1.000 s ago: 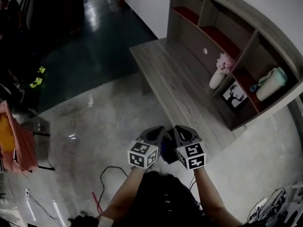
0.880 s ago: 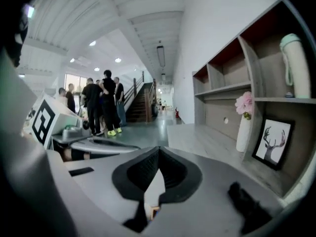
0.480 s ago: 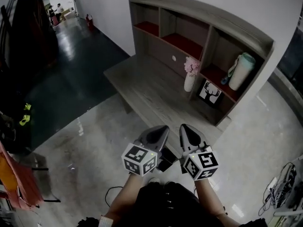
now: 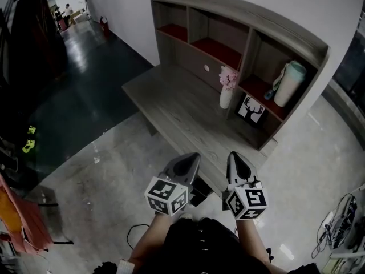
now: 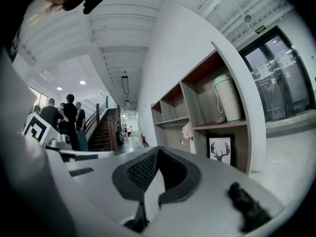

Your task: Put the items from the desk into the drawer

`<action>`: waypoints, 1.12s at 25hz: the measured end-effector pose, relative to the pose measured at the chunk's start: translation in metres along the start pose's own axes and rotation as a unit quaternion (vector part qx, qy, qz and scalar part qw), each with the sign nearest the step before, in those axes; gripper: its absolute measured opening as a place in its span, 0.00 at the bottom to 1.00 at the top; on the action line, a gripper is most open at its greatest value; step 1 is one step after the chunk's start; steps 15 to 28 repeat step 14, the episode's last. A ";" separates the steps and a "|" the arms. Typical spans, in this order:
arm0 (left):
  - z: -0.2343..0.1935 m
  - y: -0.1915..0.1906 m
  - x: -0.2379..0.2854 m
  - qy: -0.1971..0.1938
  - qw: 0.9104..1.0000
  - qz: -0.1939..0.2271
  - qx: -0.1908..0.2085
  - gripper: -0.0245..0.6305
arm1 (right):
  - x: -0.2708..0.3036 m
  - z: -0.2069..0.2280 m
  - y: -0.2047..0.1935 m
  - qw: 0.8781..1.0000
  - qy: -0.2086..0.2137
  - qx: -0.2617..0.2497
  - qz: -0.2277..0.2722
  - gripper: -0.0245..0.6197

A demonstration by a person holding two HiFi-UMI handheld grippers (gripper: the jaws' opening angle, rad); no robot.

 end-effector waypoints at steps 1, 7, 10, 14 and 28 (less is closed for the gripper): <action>-0.001 0.000 -0.001 0.003 1.000 -0.001 0.001 0.05 | 0.000 0.000 0.000 1.000 0.000 0.002 0.001 0.05; -0.004 -0.001 -0.008 0.023 1.000 -0.005 0.004 0.05 | 0.004 -0.006 -0.001 1.000 -0.001 0.014 -0.005 0.05; -0.010 -0.003 -0.010 0.037 0.999 -0.008 0.010 0.05 | 0.006 -0.009 0.000 1.000 0.000 0.010 -0.004 0.05; -0.018 -0.006 -0.011 0.039 0.999 -0.005 -0.005 0.05 | 0.010 -0.007 -0.001 1.000 -0.007 0.010 -0.002 0.05; -0.018 -0.006 -0.011 0.039 0.999 -0.005 -0.005 0.05 | 0.010 -0.007 -0.001 1.000 -0.007 0.010 -0.002 0.05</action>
Point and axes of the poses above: the fingertips, and each gripper's own axes: x forward along the fingers, z to its right, y out of its top, the point moved 1 cm from there along -x, backward along the fingers, and after that the axes turned 15 degrees about -z, right-handed, at the moved point
